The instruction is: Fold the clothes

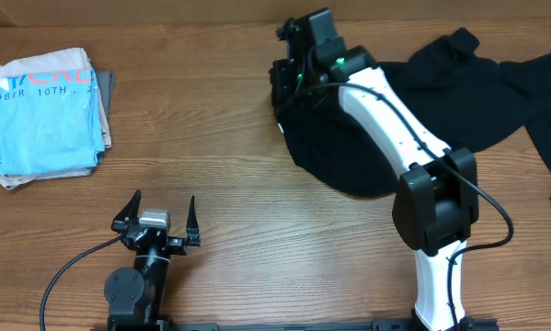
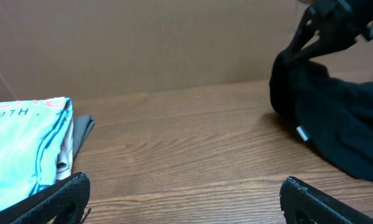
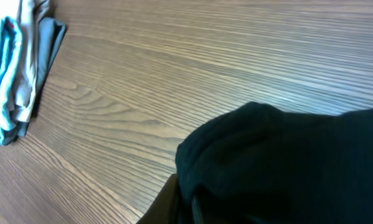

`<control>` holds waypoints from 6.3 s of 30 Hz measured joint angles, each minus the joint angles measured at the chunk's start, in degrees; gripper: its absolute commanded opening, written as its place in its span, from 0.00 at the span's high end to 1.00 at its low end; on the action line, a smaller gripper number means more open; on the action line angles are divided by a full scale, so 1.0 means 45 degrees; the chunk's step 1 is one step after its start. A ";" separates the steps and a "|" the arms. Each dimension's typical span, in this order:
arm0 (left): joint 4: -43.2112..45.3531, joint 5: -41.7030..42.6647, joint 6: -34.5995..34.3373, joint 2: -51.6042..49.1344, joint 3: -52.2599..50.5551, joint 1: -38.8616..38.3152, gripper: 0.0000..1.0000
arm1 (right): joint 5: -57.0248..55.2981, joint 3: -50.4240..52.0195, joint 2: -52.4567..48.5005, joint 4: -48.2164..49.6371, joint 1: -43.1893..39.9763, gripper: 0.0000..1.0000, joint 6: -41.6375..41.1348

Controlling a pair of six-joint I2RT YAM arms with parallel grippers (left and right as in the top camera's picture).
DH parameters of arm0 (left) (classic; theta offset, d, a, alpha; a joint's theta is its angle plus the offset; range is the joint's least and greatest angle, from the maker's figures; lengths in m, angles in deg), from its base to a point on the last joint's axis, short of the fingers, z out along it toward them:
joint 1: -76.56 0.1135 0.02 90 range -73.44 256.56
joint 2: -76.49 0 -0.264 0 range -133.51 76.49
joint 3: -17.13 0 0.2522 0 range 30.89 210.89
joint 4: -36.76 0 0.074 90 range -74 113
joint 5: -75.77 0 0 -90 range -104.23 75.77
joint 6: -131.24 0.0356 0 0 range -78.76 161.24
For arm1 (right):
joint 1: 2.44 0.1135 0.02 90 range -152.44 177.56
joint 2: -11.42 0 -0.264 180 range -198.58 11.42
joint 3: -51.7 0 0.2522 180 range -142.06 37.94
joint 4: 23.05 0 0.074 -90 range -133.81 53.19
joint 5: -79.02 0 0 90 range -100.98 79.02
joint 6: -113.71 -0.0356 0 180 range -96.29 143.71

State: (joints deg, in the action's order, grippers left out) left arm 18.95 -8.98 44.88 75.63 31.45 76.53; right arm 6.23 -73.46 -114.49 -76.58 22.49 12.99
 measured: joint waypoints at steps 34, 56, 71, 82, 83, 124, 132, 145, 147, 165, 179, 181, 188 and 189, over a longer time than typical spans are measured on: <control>0.0000 0.0005 0.0000 0.0000 0.0000 0.0000 0.00 | -0.2803 0.0767 0.3721 -0.9874 -0.6878 0.55 -0.2098; 0.0005 0.0005 0.0000 0.0000 0.0000 0.0000 0.00 | -0.2239 0.8126 0.3497 -0.4498 -0.7766 0.48 -0.4478; 0.0000 0.0005 0.0000 0.0000 0.0000 0.0000 0.00 | -0.2560 0.8850 0.3492 -0.3609 -0.7771 0.83 -0.5192; 0.0005 0.0005 0.0000 0.0000 0.0000 0.0000 0.00 | -0.2492 0.7936 0.3614 -0.5945 -0.7771 0.96 -0.4503; 0.0000 0.0005 0.0000 0.0000 0.0000 0.0000 0.00 | -0.2361 0.7922 0.3628 -0.6144 -0.7771 0.96 -0.4459; 0.0005 0.0005 0.0000 0.0000 0.0000 0.0000 0.00 | -0.1389 1.2881 0.7592 -0.7990 -0.2574 0.96 -0.8160; 0.0005 0.0005 0.0000 0.0000 0.0000 0.0000 0.00 | -0.0389 1.2925 0.7611 -0.7116 0.1287 0.96 -1.0234; 0.0005 0.0005 0.0000 0.0000 0.0000 0.0000 0.00 | 0.1637 1.2939 0.7611 -0.4027 0.5659 0.96 -1.2182; 0.0005 0.0005 0.0000 0.0000 0.0000 0.0000 0.00 | 0.1826 1.2939 0.7611 -0.3813 0.5644 0.96 -1.2012; 0.0005 0.0005 0.0000 0.0000 0.0000 0.0000 0.00 | 0.3288 1.2939 0.7611 -0.2599 0.5668 0.96 -1.0307; 0.0005 0.0005 0.0000 0.0000 0.0000 0.0000 0.00 | 0.4012 1.2526 0.7611 -0.3283 0.5843 0.46 -0.8548; 0.0005 0.0005 0.0000 0.0000 0.0000 0.0000 0.00 | 0.3648 1.1793 0.7611 -0.4386 0.5615 0.46 -0.8082; 0.0005 0.0005 0.0000 0.0000 0.0000 0.0000 0.00 | 0.1423 0.8306 0.7611 -0.7053 0.3483 0.44 -0.6513; 0.0005 0.0005 0.0000 0.0000 0.0000 0.0000 0.00 | 0.1093 0.7922 0.7611 -0.7101 0.3109 0.41 -0.6246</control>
State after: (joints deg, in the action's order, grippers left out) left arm 18.97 -8.96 44.88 75.63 31.45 76.53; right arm 11.15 -37.81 -80.24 -108.53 36.47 -15.12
